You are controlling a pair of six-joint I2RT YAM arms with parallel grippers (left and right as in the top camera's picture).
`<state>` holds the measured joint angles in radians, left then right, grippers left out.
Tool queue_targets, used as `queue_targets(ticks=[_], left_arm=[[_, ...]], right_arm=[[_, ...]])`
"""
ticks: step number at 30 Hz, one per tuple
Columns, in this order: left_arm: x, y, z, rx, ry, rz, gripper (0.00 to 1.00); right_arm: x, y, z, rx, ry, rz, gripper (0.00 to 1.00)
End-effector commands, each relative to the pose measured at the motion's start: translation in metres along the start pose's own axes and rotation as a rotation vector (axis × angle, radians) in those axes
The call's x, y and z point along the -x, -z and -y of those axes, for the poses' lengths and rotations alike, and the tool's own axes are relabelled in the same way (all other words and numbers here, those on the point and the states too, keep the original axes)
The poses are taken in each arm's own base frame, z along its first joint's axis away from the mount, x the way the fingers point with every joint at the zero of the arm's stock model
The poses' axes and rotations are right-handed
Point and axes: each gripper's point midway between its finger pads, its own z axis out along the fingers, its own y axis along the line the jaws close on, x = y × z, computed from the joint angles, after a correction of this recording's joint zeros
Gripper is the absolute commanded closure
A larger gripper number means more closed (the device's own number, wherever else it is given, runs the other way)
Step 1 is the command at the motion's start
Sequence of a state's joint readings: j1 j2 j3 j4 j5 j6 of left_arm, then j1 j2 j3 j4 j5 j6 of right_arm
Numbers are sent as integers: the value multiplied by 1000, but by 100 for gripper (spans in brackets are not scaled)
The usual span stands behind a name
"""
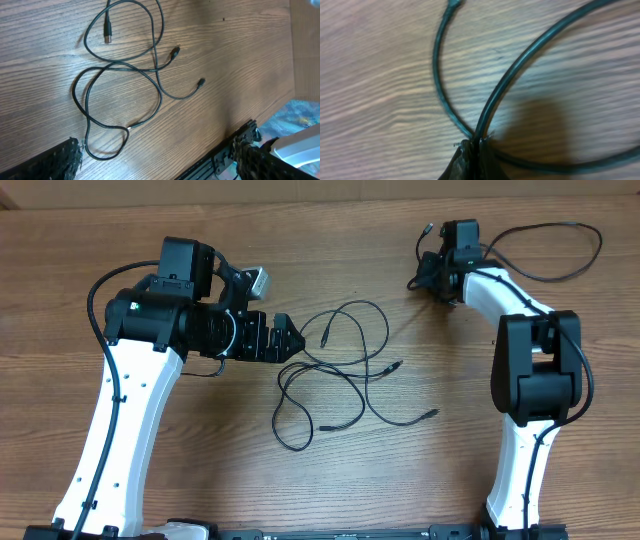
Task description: Untangle cables
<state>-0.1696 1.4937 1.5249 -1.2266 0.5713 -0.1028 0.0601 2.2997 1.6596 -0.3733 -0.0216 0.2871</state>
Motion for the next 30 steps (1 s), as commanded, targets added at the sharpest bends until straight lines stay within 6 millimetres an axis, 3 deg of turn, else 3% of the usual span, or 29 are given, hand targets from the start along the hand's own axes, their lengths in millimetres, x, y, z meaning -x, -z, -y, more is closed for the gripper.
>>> queue_targets(ticks=[1,2,4,5,6,8,10,12,15,19,23,30], left_arm=[[1,0,-2,4,12,0,0],[1,0,-2,4,12,0,0],[1,0,-3,6,12,0,0],[1,0,-3,8,11,0,0],[1,0,-3,8,11,0,0],[1,0,-3,8,11,1,0],[1,0,-3,8,11,1,0],[1,0,-3,8,11,0,0],[1,0,-3,8,11,1,0],[2,0,-3,7,9,3,0],[1,0,-3,7,11,1,0],[0,0,-3,8,13,-3,0]], right_arm=[[72,32,21,-36,-24,107,92],[88,44,25,-41,-28,123,72],[112,65,32,-51,-28,149,63],[123,76,37,-57,-39,160,55],[134,89,44,-65,-54,168,40],[141,101,56,-81,-72,168,39],[135,103,71,-103,-94,134,38],[119,99,83,-123,-113,71,33],[89,86,93,-134,-130,-33,37],[61,67,93,-113,-136,-100,50],[36,41,84,-65,-128,-118,50],[11,16,79,-56,-235,-109,55]])
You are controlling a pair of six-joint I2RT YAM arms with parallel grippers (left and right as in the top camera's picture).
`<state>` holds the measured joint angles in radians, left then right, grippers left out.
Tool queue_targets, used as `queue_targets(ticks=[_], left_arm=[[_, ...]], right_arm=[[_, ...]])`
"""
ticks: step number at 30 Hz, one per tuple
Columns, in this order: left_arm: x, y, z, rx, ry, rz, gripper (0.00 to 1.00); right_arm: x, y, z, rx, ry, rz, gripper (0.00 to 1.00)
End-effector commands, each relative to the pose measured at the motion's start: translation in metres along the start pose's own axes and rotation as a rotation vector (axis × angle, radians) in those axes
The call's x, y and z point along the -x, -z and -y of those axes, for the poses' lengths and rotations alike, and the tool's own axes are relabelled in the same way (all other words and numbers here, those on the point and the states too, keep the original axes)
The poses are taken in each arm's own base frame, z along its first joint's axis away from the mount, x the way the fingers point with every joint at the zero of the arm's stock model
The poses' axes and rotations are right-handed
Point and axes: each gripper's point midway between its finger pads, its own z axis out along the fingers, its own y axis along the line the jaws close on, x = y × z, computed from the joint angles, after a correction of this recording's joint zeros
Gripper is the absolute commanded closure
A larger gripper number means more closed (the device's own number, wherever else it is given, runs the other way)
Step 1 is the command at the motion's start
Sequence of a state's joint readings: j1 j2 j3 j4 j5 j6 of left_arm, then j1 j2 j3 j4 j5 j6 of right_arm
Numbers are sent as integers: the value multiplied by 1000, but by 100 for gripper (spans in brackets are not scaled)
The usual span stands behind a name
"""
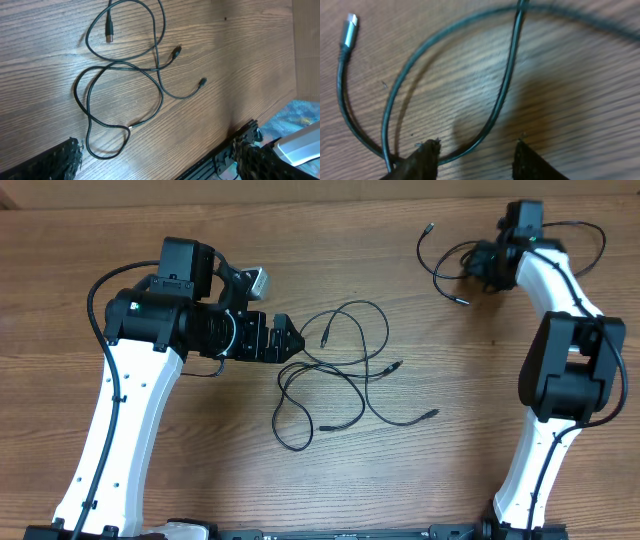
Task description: Untangle cables
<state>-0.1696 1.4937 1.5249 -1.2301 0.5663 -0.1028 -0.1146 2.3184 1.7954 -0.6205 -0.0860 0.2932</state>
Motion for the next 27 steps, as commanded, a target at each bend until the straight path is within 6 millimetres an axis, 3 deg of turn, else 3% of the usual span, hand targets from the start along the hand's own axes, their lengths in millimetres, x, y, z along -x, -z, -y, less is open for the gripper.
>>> queue_targets(ticks=[1,8,14,17,20,23,24,27], left_arm=[[1,0,-2,3,12,-1,1],[1,0,-2,3,11,0,0],[1,0,-2,3,12,-1,0],[1,0,-2,3,13,-1,0],[-1,0,-2,3,16,-7,1],[-2,0,-3,4,19,-12,0],[-2,0,-3,4,18,-11,0],[-2,0,-3,9,16,-9,0]], right_arm=[[-10,-9,-3,16,-83,-9,55],[-14,-20,-13,88,-91,7,52],[-22,-59,-19,144,-144,11,31],[-17,-60,-26,193,-135,25,10],[15,-32,-25,217,-151,64,1],[56,15,-24,268,-176,102,0],[83,55,-22,309,-189,126,0],[110,114,-15,331,-187,158,0]])
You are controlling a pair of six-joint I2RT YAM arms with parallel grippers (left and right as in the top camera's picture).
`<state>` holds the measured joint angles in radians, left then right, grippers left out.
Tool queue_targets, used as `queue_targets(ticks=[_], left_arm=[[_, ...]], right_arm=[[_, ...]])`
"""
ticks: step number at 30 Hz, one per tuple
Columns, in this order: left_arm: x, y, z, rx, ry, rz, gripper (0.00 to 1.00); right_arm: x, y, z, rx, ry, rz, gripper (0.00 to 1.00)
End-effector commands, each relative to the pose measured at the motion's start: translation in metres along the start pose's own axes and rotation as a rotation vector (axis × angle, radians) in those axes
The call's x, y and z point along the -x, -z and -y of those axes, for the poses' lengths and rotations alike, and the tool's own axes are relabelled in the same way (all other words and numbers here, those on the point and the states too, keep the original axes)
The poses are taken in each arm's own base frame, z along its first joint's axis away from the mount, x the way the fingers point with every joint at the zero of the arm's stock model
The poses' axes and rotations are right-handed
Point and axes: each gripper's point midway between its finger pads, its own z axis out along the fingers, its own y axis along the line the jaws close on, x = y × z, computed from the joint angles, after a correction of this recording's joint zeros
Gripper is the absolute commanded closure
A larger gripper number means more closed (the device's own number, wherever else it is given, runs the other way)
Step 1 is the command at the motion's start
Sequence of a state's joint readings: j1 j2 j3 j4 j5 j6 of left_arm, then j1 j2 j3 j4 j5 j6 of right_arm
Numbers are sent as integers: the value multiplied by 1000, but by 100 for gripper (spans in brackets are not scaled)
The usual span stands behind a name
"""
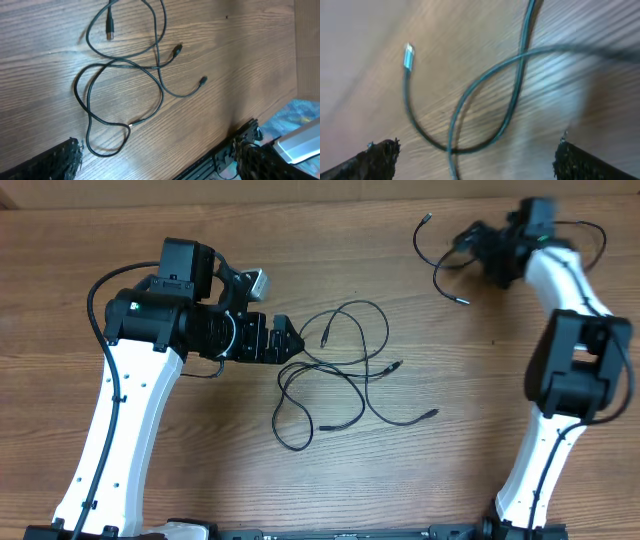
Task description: Untangle cables
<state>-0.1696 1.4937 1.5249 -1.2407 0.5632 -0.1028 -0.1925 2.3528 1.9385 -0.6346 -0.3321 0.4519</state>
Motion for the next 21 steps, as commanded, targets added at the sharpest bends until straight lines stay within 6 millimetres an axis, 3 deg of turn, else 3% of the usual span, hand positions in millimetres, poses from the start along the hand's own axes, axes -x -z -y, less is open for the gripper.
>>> queue_targets(ticks=[1,5,11,16,21], left_arm=[[1,0,-4,13,11,0,1],[1,0,-8,38,12,2,0],[1,0,-8,38,12,2,0],[1,0,-10,47,25,2,0],[9,9,-39,152,246,58,1]], right_arm=[[68,101,-37,109,36,141,0],[68,171,-46,77,79,153,0],[34,244,-57,5,68,139,0],[-11,284,-70,-12,62,66,0],[-74,291,-95,33,78,-127,0]])
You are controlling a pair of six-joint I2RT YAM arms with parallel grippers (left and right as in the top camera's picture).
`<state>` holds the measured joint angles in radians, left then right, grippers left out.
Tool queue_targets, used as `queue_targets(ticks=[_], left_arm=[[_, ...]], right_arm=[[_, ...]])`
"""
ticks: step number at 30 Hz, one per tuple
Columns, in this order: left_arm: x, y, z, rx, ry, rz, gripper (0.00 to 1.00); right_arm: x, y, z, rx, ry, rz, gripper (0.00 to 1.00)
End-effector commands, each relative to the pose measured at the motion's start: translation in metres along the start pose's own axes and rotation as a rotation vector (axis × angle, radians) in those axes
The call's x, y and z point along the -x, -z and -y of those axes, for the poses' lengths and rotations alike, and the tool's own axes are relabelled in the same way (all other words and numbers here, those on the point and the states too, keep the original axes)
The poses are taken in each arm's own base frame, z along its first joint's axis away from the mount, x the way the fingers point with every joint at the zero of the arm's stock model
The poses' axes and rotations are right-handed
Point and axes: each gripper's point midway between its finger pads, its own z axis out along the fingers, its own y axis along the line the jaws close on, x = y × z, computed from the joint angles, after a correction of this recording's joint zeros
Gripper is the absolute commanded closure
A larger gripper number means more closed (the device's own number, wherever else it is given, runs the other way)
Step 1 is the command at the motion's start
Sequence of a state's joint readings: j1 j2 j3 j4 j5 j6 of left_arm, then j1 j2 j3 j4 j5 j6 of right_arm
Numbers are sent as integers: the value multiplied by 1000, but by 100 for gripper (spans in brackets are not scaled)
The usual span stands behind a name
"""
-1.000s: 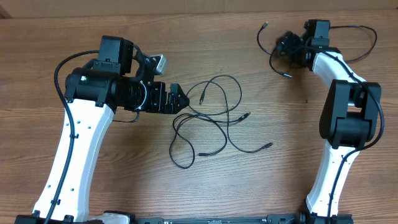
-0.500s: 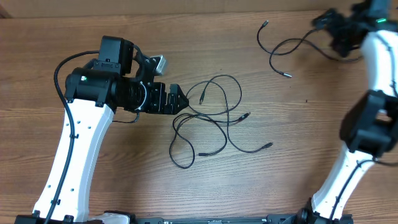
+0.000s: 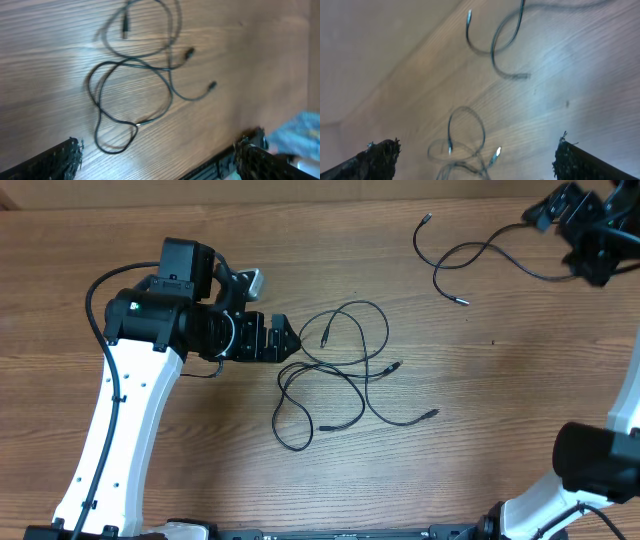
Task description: Untangle cables
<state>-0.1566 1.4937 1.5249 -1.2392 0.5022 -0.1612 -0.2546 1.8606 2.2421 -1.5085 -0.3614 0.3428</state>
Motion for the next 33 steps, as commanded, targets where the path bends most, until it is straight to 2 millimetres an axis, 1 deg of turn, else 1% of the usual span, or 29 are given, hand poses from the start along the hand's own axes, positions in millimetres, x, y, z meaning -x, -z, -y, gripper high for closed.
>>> queue_targets(ticks=[1,3,6,9,11,13,14,16,19,21,24,26,28,31,33], left_arm=[[10,8,-33,103,223,53,1],[14,16,-48,115,305,80,0],[15,25,-67,131,385,100,0],[10,34,-84,152,448,102,0],[4,36,-88,159,477,83,0],[-3,36,-88,164,468,56,0],[-6,36,-88,170,447,41,1],[-10,37,-91,195,452,30,1],[-15,38,-98,238,460,18,0],[-17,39,-102,265,461,17,0],[-16,40,-104,274,460,21,0],[-16,40,-104,273,460,21,0],[-16,40,-103,273,460,21,0],[-16,40,-104,273,460,21,0],[-16,40,-104,273,460,21,0]], right_arm=[[-38,0,-33,75,78,-115,0],[-67,-11,-52,106,180,-206,0],[-102,-25,-75,118,283,-292,0],[-135,-45,-99,129,383,-346,0],[-154,-59,-113,147,438,-371,0],[-175,-79,-127,160,468,-390,0],[-187,-98,-133,146,457,-385,0],[-202,-123,-137,120,436,-371,2],[-224,-148,-142,119,394,-375,9],[-236,-163,-147,138,386,-370,14],[-245,-185,-152,158,390,-316,21],[-248,-198,-152,148,388,-270,20],[-251,-210,-148,127,348,-230,20],[-256,-223,-145,125,287,-196,20],[-259,-229,-146,149,277,-179,20]])
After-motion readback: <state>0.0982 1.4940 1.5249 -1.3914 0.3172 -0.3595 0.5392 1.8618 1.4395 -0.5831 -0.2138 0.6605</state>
